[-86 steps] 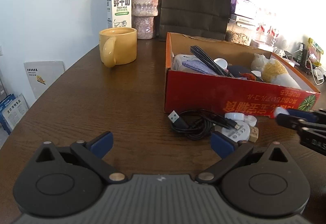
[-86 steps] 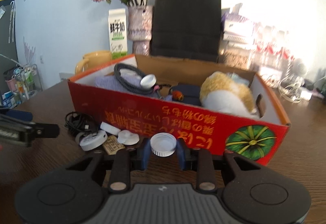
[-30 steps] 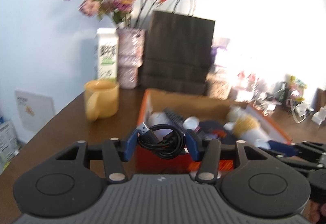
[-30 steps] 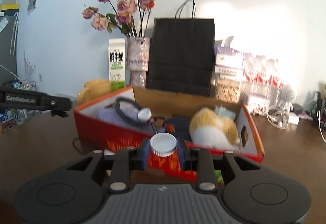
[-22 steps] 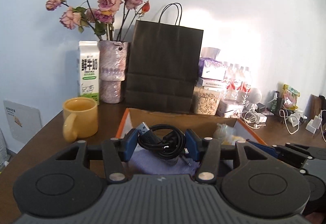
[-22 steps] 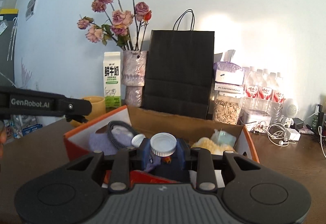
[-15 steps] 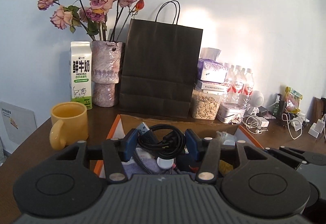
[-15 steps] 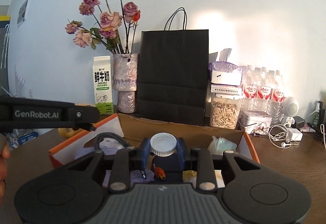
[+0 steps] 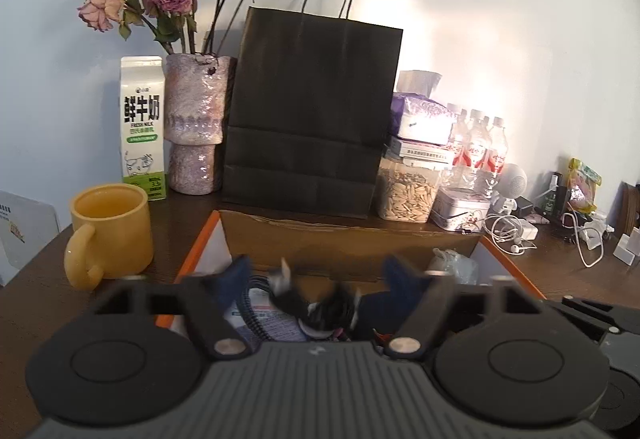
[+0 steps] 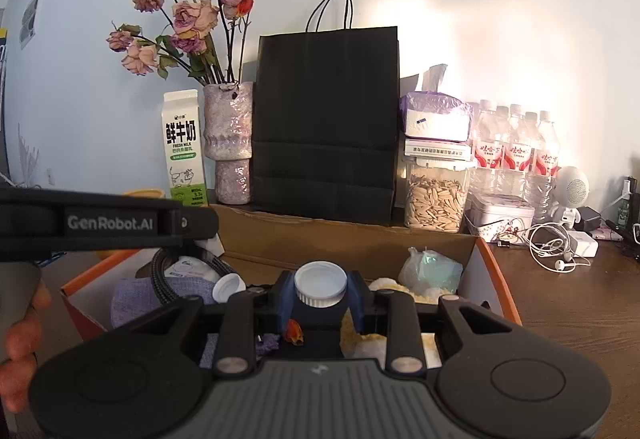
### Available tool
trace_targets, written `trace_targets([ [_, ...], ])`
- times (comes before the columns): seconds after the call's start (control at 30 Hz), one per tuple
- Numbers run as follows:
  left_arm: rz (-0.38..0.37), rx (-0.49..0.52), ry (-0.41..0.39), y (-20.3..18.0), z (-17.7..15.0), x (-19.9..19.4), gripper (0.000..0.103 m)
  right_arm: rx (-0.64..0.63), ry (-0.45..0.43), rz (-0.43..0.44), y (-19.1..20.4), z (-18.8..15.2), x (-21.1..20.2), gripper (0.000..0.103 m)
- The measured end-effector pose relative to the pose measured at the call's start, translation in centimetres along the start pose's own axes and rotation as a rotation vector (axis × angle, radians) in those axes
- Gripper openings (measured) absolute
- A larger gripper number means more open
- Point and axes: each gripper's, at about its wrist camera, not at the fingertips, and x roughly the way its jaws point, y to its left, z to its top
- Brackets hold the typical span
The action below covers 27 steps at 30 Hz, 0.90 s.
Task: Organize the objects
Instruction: 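Carry the black cable and white cap into the red box and open both grippers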
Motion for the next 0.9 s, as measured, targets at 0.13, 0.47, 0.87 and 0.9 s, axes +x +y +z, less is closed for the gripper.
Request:
trace_targets([
  [0.13, 0.028, 0.000, -0.043, 0.2, 0.3, -0.9, 0.103, 0.013, -0.017, -0.032, -0.2, -0.2, -0.3, 0.102],
  [0.47, 0.036, -0.012, -0.025, 0.3, 0.3, -0.9, 0.103, 0.019, -0.018, -0.032, -0.3, -0.3, -0.4, 0.103],
  [0.87, 0.012, -0.008, -0.037, -0.4, 0.2, -2.1, 0.103, 0.016, -0.047, -0.022, 0.2, -0.4, -1.8, 0.103],
  [0.9, 0.011, -0.011, -0.039, -0.4, 0.1, -2.3, 0.103, 0.015, -0.046, -0.017, 0.2, -0.4, -1.9, 0.103],
])
